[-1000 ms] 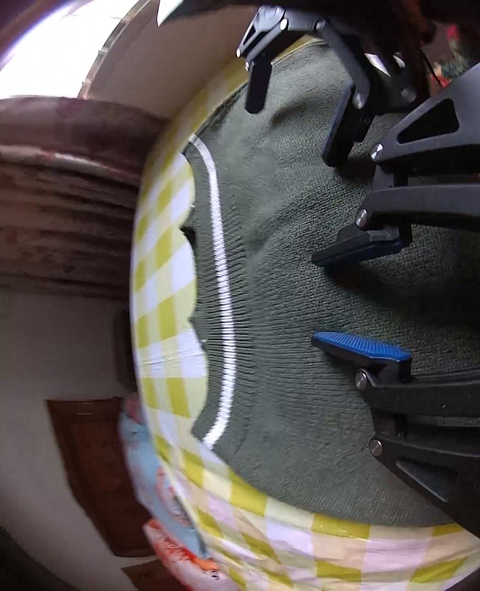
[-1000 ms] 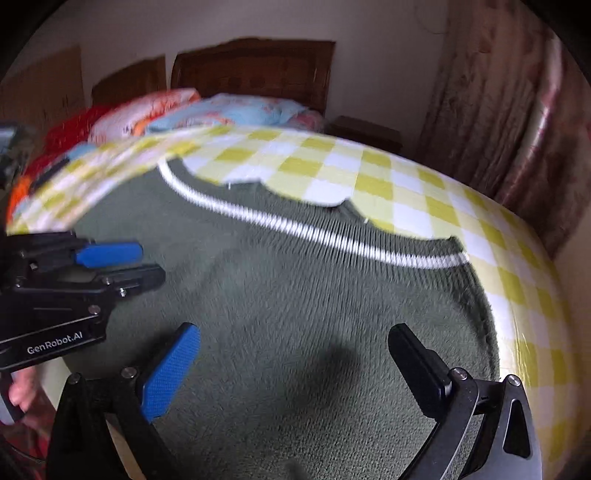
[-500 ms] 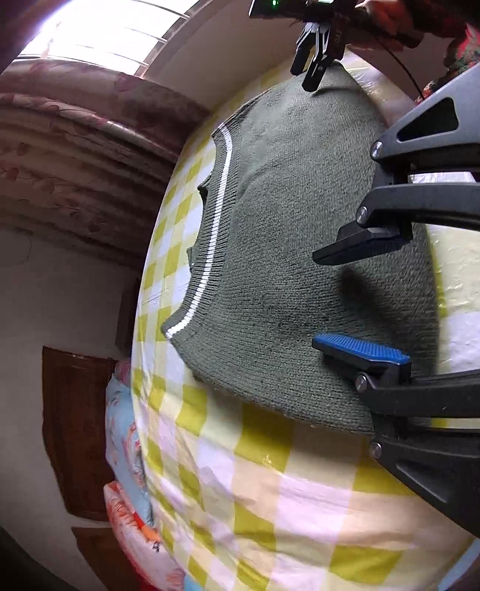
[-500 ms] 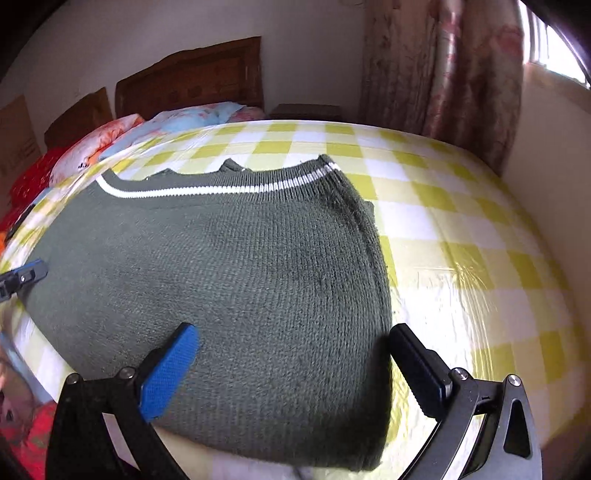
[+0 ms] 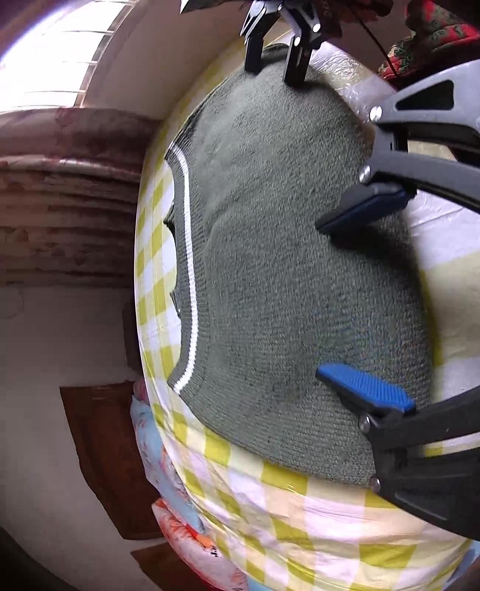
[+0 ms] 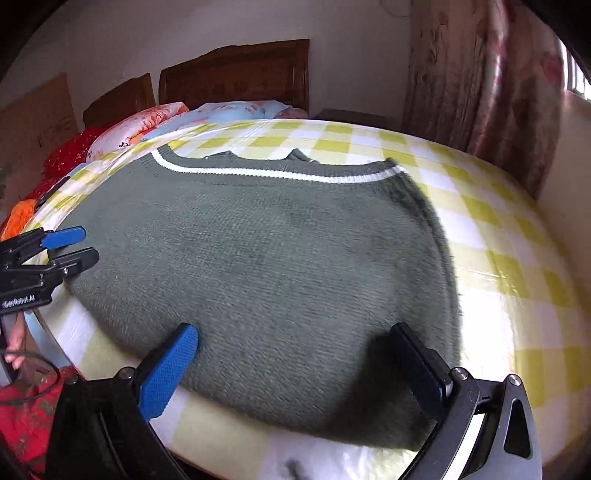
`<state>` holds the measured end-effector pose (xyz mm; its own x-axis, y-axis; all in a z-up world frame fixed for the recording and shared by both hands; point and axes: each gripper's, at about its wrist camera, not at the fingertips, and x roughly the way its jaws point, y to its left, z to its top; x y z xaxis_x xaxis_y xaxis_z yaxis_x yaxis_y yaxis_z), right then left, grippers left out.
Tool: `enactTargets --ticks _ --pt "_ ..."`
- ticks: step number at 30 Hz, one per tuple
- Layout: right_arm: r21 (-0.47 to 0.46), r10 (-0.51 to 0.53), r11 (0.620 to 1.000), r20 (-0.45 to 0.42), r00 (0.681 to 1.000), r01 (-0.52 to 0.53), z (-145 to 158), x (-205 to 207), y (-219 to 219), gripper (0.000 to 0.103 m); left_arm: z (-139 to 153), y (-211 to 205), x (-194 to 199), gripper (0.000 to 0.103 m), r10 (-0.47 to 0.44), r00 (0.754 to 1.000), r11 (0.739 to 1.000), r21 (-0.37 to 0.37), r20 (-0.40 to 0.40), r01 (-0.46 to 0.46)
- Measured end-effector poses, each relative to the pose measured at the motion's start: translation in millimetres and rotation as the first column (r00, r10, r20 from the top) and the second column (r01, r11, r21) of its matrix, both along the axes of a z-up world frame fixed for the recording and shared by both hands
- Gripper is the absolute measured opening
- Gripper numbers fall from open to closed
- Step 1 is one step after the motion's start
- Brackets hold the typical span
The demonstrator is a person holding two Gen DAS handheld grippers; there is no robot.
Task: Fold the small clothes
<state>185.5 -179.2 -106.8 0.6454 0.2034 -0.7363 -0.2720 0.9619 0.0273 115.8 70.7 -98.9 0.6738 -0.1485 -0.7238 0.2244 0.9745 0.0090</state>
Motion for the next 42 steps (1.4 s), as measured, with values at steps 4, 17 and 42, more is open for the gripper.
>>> enactTargets --ticks 4,17,42 --pt "-0.069 -0.068 0.995 0.029 0.997 0.07 -0.8 -14.1 -13.1 0.103 -0.8 1.7 -1.2 0.077 -0.002 1.0 1.0 -0.006 0.003 0.002" --pt "0.032 -0.161 0.986 -0.006 0.987 0.161 1.2 -7.8 -34.6 0.103 -1.0 0.3 -0.3 0.078 -0.002 1.0 1.0 -0.002 0.005 0.002" --pt "-0.049 -0.009 0.999 -0.012 1.0 0.008 -2.8 -5.2 4.3 0.103 -1.8 24.0 -22.4 0.079 -0.036 0.999 0.999 -0.009 -0.021 0.036"
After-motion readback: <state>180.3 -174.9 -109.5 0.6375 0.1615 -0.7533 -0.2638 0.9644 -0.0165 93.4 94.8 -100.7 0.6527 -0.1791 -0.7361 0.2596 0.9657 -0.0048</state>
